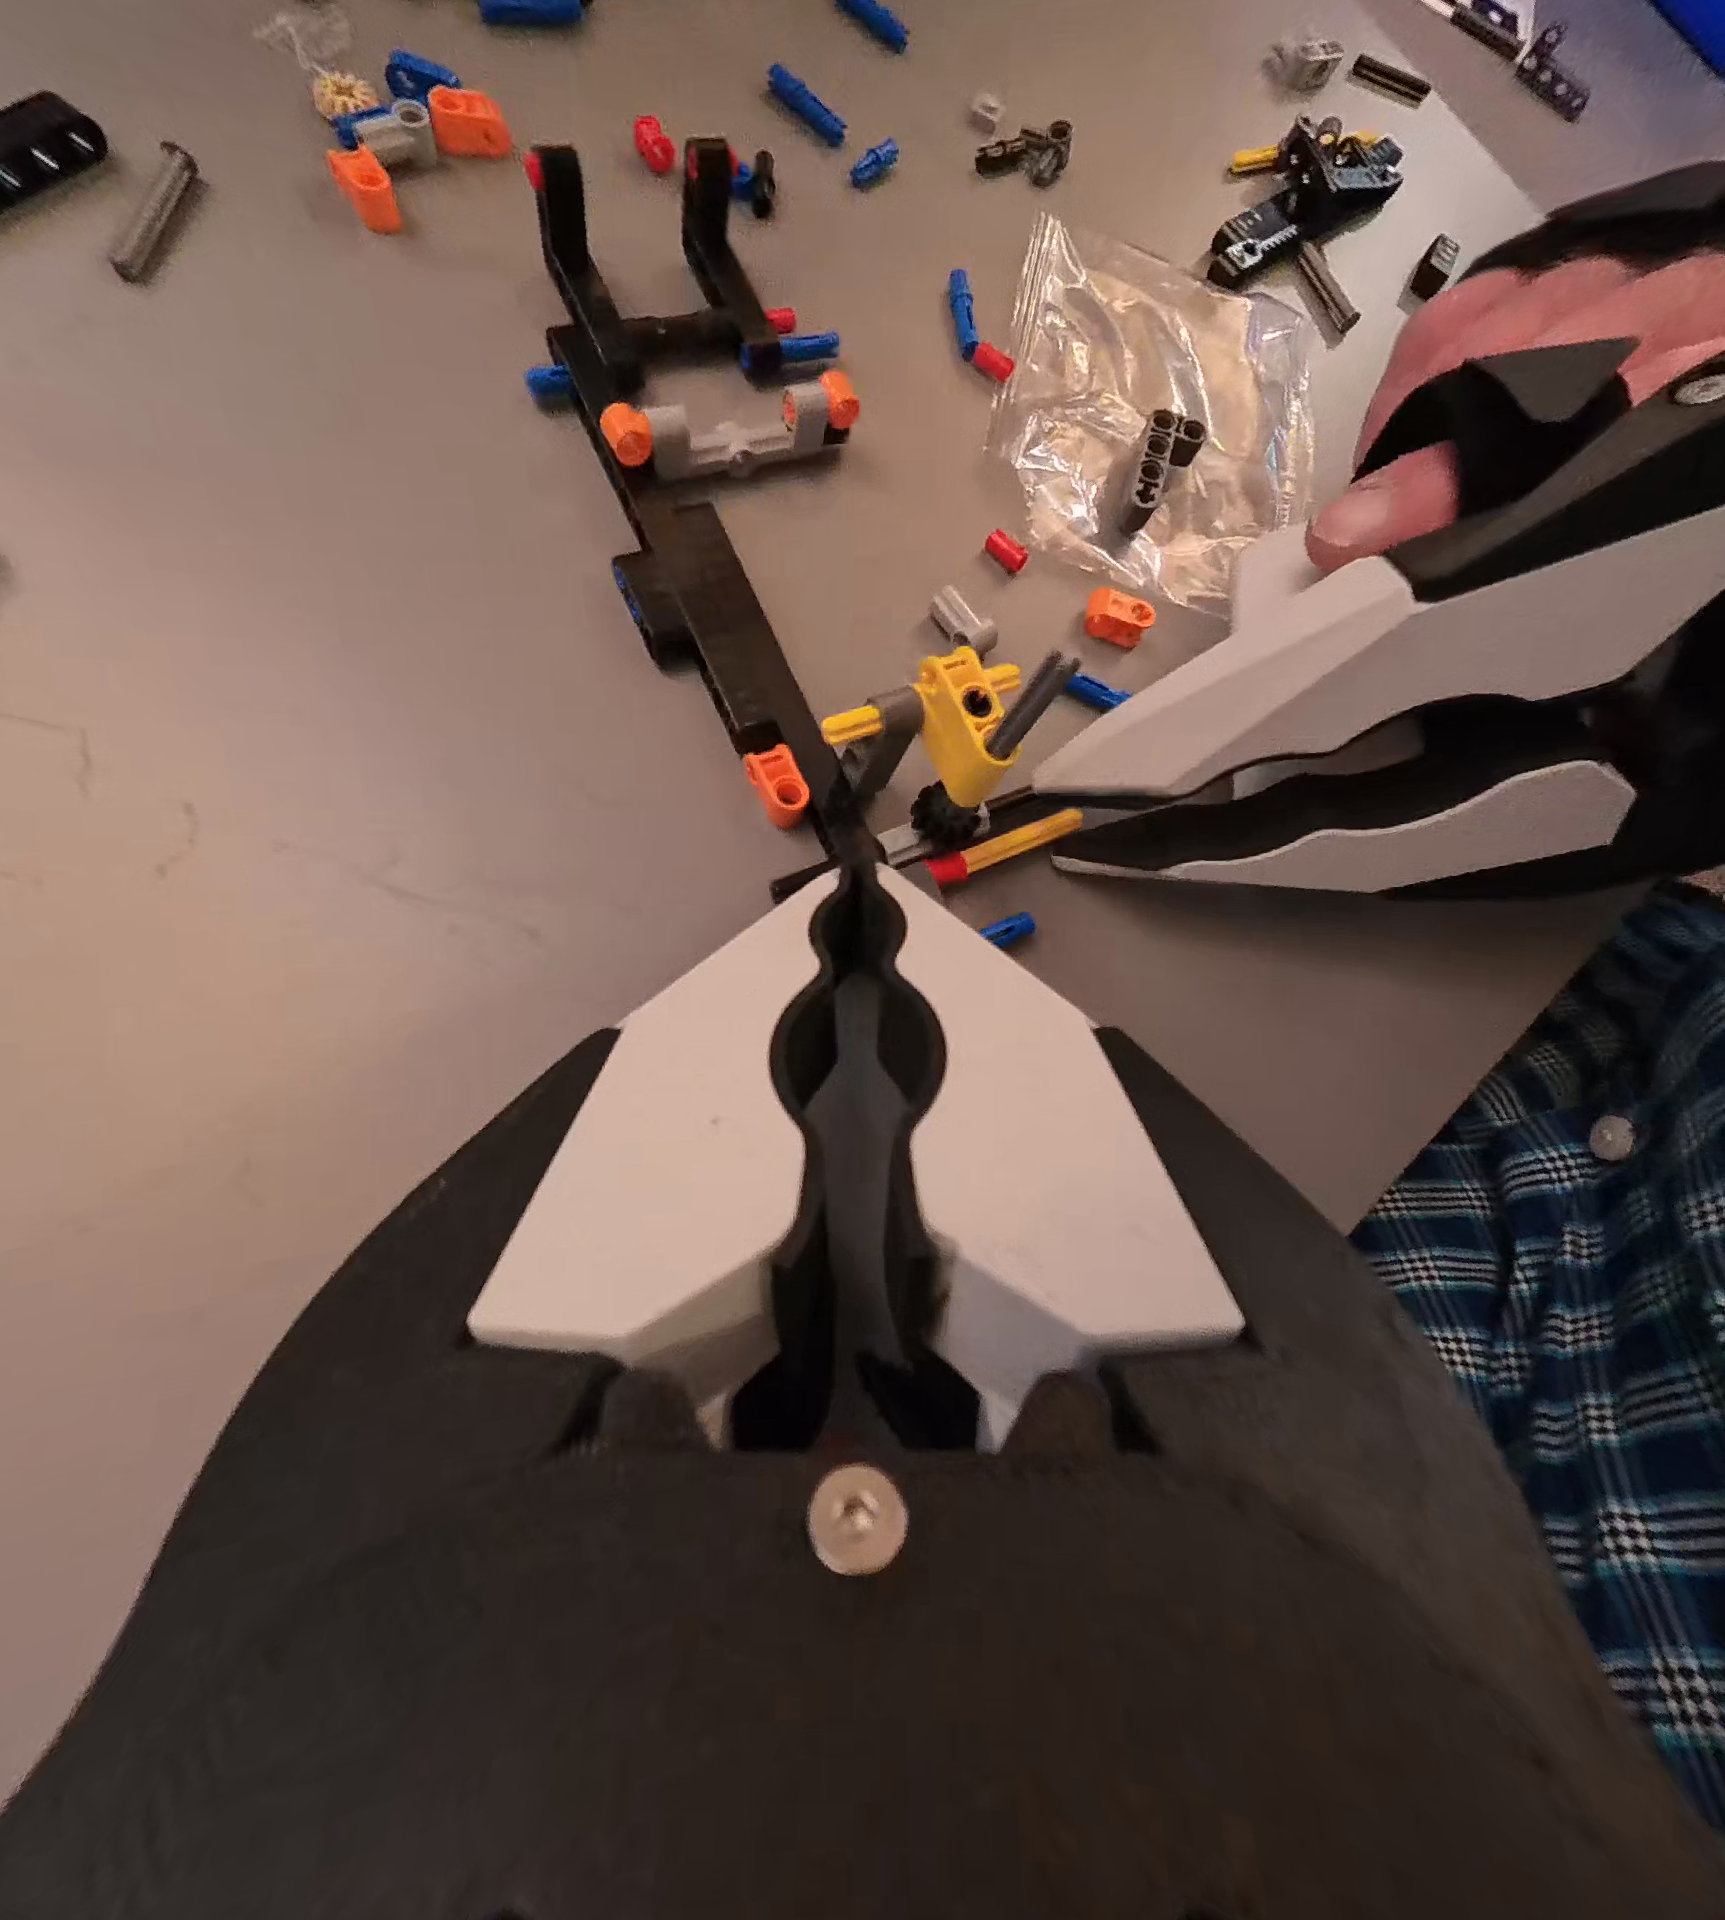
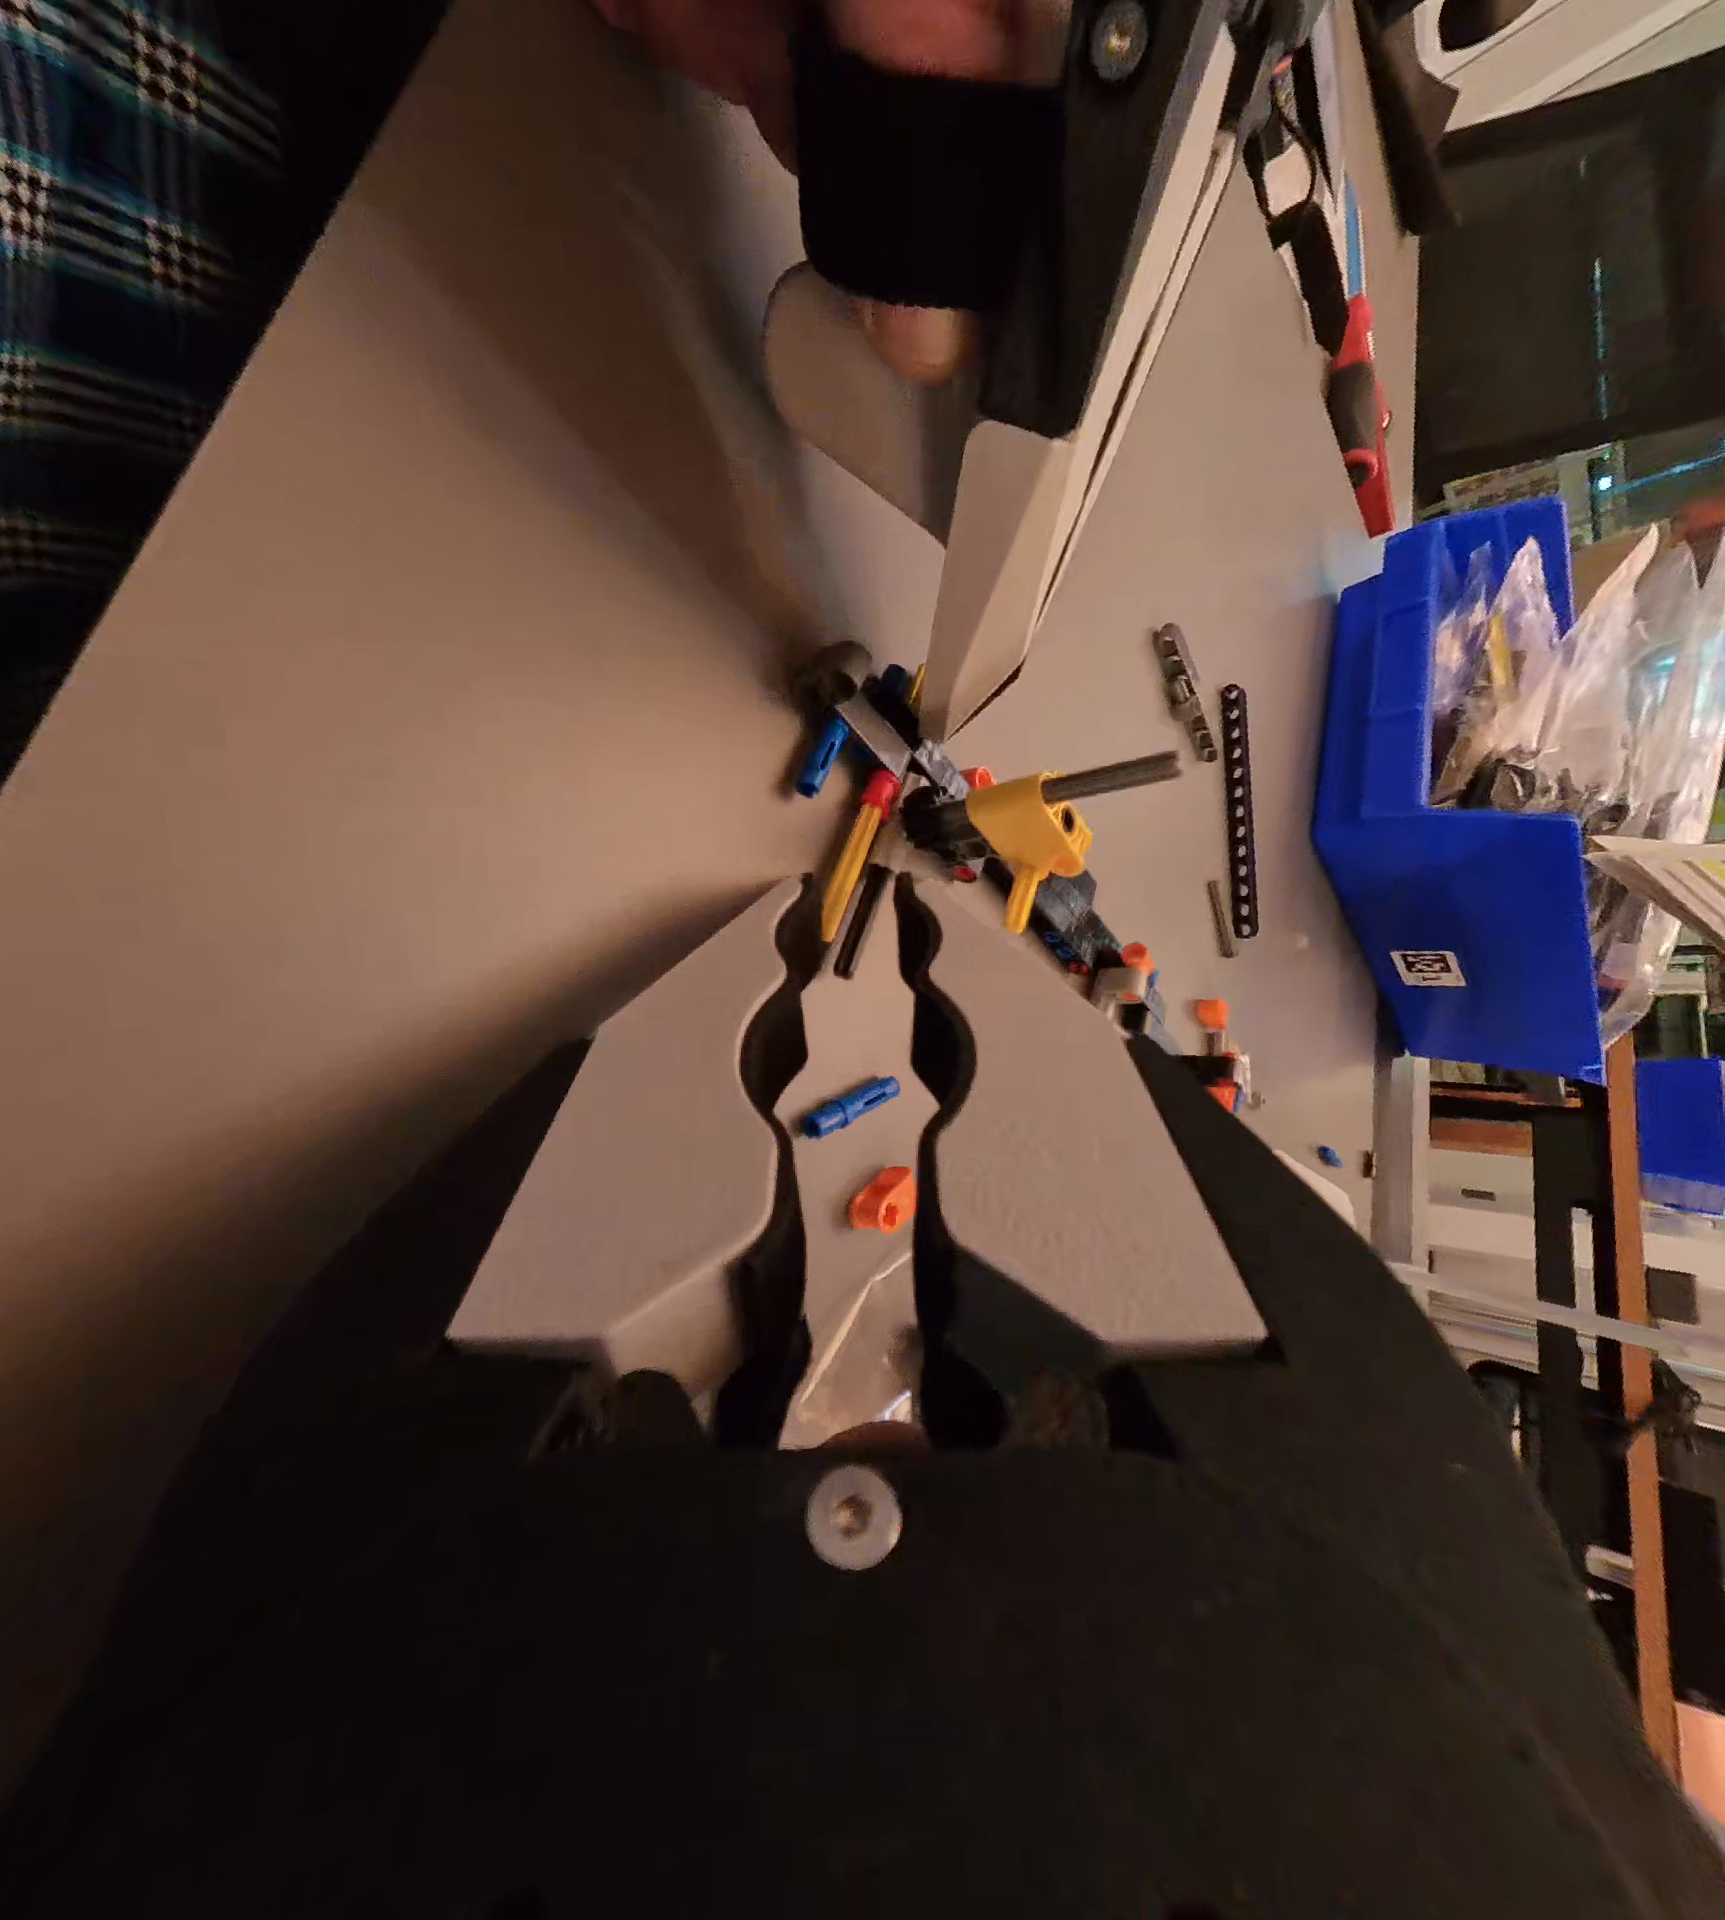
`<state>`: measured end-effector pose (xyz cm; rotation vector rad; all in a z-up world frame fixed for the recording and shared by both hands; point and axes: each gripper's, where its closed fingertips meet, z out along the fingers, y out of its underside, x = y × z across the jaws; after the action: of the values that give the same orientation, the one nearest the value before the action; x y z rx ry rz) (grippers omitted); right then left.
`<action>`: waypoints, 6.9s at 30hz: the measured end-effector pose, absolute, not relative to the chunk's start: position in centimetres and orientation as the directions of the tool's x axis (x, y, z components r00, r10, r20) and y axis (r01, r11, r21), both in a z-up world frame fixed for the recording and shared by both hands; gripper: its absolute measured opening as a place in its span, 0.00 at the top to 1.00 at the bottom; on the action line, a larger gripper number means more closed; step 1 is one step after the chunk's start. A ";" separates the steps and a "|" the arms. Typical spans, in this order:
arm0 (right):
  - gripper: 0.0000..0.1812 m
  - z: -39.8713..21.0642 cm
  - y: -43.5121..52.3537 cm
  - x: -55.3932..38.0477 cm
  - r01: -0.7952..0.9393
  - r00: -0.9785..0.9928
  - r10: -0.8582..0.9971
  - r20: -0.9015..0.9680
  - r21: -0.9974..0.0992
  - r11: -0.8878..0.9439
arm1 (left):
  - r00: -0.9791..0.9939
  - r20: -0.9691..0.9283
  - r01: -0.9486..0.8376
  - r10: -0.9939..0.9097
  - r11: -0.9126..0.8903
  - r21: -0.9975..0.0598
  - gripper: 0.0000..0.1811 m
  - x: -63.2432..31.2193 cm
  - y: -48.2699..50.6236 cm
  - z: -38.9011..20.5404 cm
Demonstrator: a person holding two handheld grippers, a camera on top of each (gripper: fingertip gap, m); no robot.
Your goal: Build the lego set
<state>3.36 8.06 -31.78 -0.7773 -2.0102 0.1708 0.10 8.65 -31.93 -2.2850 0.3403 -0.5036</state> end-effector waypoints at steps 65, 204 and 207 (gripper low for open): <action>0.68 -31.0 10.7 -2.7 0.261 -0.960 0.177 -0.217 -0.466 0.846 | 0.824 -0.012 -0.458 -0.566 -0.655 -0.601 0.78 -4.5 8.1 -32.7; 0.92 -30.7 9.3 -2.7 0.070 -0.965 0.224 0.133 -0.695 0.715 | 0.883 0.005 -0.322 -0.470 -0.613 -0.721 0.88 -4.2 7.8 -32.5; 0.97 -30.8 9.1 -2.6 0.076 -0.967 0.222 0.122 -0.694 0.716 | 0.887 0.006 -0.315 -0.461 -0.617 -0.721 0.88 -4.4 7.8 -32.5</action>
<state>-2.56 9.15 -30.80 -0.2395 -2.7246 1.0889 -4.35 7.83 -32.54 -2.2824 0.5544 -0.2445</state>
